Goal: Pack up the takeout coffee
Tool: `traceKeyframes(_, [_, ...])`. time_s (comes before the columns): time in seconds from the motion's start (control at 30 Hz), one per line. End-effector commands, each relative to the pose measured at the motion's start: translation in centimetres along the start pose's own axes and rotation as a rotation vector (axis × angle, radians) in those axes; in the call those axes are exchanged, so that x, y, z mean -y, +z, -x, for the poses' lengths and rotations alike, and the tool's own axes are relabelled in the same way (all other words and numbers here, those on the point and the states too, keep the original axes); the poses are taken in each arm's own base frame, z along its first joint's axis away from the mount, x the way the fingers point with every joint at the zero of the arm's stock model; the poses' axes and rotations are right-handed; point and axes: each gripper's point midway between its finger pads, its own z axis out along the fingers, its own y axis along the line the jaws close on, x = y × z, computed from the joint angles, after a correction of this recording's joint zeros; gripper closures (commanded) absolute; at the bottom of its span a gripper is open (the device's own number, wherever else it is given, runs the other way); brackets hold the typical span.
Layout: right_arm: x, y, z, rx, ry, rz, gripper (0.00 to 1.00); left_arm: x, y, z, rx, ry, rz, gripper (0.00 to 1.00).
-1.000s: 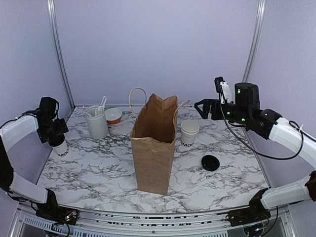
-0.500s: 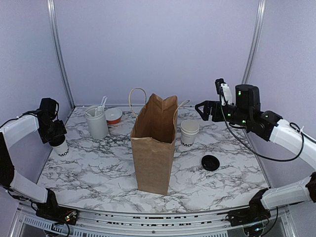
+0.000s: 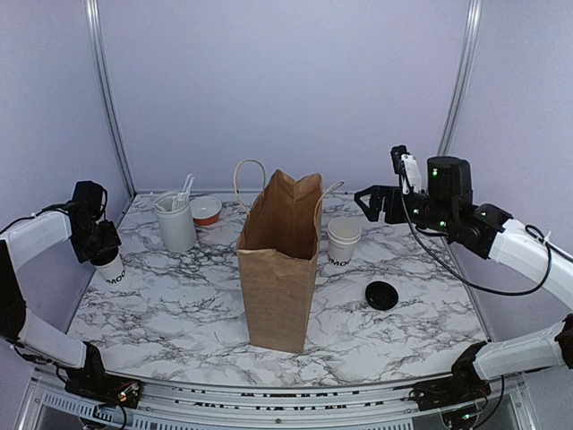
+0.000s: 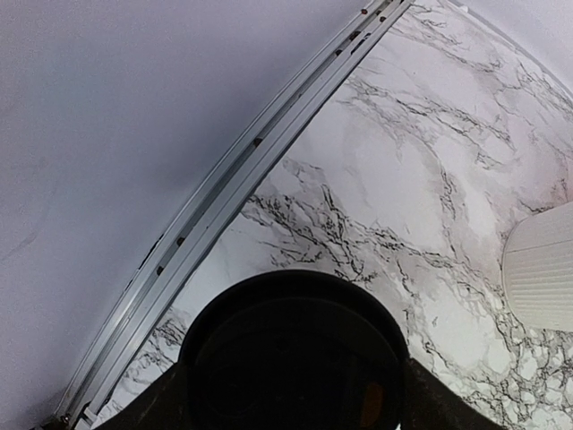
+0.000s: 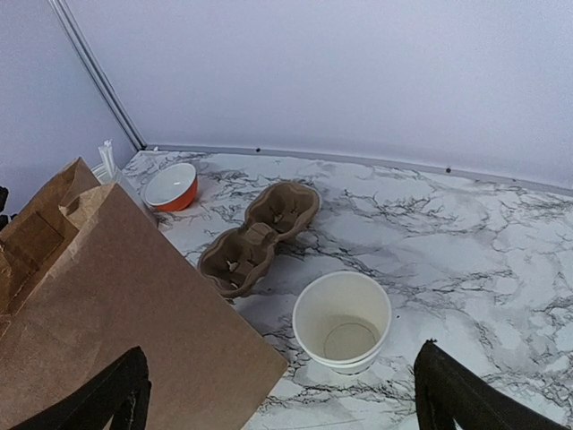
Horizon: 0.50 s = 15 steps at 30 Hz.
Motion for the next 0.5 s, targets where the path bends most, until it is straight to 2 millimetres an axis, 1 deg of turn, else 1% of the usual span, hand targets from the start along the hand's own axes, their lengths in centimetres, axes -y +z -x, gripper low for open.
traceKeyframes(0.0, [-0.2,-0.58,1.11,0.047,0.03,0.02,0.0,-0.73,0.52,-1.1,-0.024,0.01,0.022,0.22])
traceKeyframes(0.1, [-0.32,-0.54,0.92,0.045,0.035,0.028,0.0,-0.83,0.54,-1.3,-0.028,0.013,0.025,0.23])
traceKeyframes(0.33, [-0.23,-0.77,0.66,0.047,0.034,0.029,0.0,-0.83,0.27,-1.04,-0.021,0.029,0.022,0.33])
traceKeyframes(0.47, [-0.31,-0.8,0.67,0.051,0.034,0.033,0.0,-0.82,-0.1,-1.02,-0.02,0.035,0.014,0.36])
